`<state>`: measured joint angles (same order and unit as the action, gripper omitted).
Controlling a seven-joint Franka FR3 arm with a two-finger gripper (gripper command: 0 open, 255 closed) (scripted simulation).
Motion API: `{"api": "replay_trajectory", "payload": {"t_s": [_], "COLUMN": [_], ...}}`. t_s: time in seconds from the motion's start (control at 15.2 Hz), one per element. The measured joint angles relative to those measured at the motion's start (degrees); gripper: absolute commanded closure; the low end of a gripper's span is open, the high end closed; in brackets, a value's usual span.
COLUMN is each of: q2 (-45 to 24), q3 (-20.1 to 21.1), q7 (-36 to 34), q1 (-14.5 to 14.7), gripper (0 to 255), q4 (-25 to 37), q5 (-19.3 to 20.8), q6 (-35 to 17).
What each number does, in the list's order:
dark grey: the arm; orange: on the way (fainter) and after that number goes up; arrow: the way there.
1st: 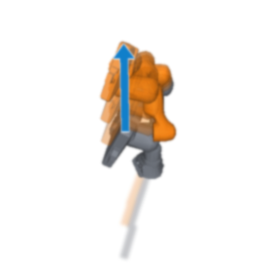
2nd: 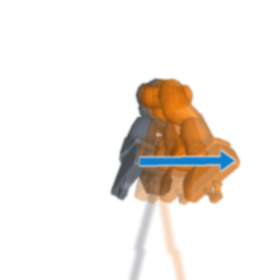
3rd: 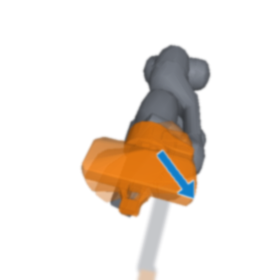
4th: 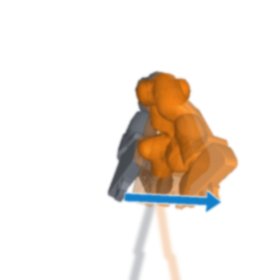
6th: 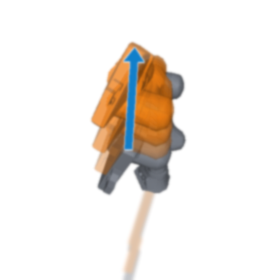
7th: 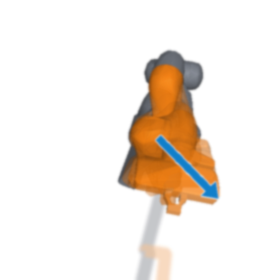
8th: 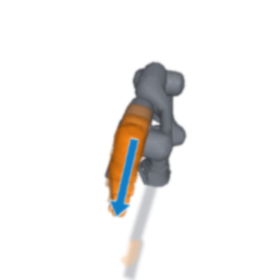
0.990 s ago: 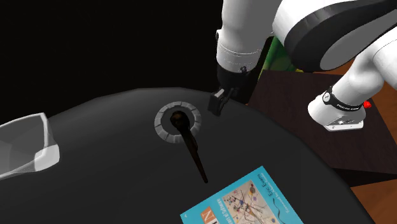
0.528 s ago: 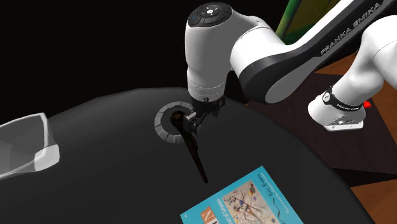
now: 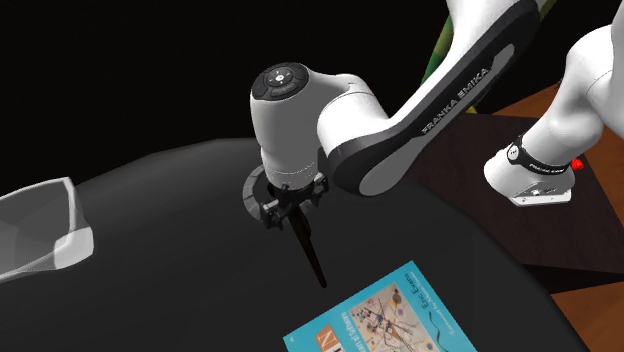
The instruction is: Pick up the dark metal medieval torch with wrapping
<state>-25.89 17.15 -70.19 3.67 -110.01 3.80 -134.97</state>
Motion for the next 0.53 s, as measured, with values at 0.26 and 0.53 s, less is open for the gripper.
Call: {"api": "replay_trajectory", "payload": {"t_s": [0.26, 0.53], "q2": [-2.2, -3.6], "q3": [-0.5, -0.8], "q7": [-0.4, -0.6], "q1": [0.4, 0.6], "gripper": [0, 255], "q4": [-0.2, -0.3], "q5": [0.7, 1.1], "q6": [-2.4, -3.8]}}
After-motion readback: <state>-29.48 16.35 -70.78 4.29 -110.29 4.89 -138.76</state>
